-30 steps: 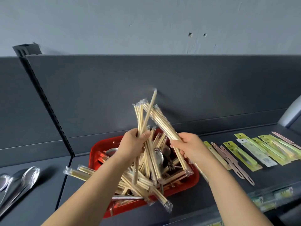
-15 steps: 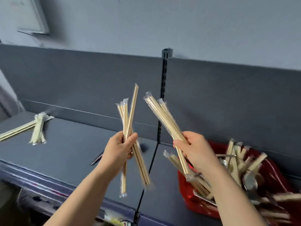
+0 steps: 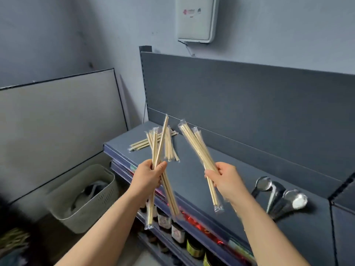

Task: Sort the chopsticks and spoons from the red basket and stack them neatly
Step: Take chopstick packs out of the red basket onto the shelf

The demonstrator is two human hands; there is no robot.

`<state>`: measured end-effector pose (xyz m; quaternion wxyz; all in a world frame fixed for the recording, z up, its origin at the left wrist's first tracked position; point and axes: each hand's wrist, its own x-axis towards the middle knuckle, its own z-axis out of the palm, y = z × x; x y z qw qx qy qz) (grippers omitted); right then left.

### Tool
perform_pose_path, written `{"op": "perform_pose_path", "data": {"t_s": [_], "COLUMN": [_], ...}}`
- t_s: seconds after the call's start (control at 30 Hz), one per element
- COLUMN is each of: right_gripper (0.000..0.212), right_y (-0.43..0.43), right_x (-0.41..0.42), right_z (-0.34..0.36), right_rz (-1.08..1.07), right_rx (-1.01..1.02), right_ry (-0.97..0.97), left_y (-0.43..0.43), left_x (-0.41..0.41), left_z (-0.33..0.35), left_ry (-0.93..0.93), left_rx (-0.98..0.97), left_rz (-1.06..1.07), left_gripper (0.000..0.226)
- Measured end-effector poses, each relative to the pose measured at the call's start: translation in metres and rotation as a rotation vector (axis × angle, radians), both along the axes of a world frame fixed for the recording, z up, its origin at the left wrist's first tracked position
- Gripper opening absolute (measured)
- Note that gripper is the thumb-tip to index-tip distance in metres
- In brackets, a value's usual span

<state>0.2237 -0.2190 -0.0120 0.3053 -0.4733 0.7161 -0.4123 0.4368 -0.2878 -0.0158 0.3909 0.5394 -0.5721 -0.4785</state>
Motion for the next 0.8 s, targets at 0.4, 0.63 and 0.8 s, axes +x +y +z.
{"op": "perform_pose_path", "data": {"t_s": [0.4,0.63,0.8], "right_gripper": [0.011,0.008,0.007], "right_y": [-0.158,-0.26,-0.301], "right_x": [0.06,0.061,0.065], "right_z": [-0.048,-0.081,-0.096], "right_rz": [-0.052,-0.087,-0.135], "right_rx": [0.114,0.169,0.244], "right_ry": [-0.035,-0.045,-0.035], "left_y": [-0.172,-0.271,-0.311], "left_x": [0.039,0.015,0.003], "left_z": [-0.027,-0.059,-0.083], "left_ry": [-0.01,-0.074,-0.164], "left_rx": [0.082,0.158,0.184], "left_rz": [0.051,0.035,0.025], "left_gripper": [0.023,0.022,0.016]}}
